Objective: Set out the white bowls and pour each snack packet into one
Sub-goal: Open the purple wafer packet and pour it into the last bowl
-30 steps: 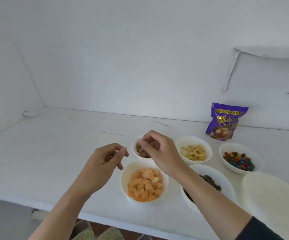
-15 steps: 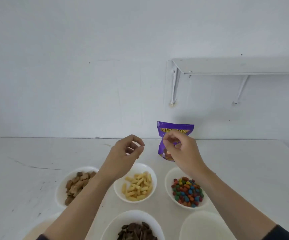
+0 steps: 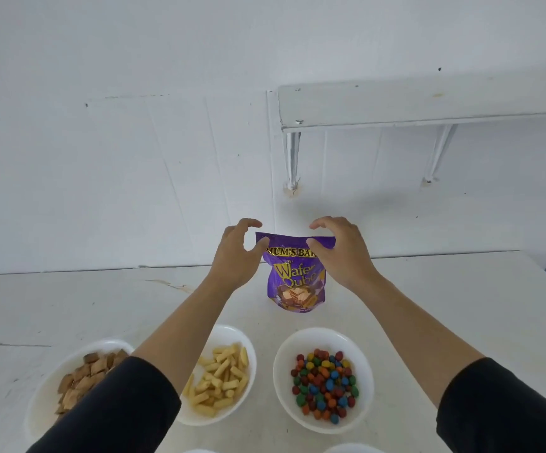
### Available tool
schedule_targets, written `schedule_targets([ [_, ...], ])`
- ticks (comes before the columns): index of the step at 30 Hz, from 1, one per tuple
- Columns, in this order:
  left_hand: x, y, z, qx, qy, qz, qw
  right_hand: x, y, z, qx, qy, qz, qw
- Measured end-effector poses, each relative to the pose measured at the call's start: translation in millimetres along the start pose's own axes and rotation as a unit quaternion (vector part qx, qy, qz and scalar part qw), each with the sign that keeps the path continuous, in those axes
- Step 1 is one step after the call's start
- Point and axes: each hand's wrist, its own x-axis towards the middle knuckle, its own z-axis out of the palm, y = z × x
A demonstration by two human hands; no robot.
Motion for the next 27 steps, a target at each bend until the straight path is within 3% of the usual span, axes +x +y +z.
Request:
schedule_targets([
  [4, -0.4, -7.0, 3.2, -0.123, -0.043, -0.051, 0.99, -2.3, 10.7, 12.7, 0.065, -0.02, 0.045, 0.997],
  [11, -6.7, -14.6, -3.0, -0.093, -0.054, -0.034, 0.994, -12.2, -0.6, 20.2, 0.104, 0.058, -0.013, 0.993],
  [18, -40.2, 12.2, -69.6, -0.115, 0.013, 0.027, 0.993, -19.7, -70.5, 7.7, 0.133, 0.084, -0.119, 0.98],
  [27, -133.8, -15.2, -214.4, -0.072, 0.141, 0.003, 0.987, -50.7, -204.7, 70.8, 0.225, -0.004, -0.234, 0.946],
])
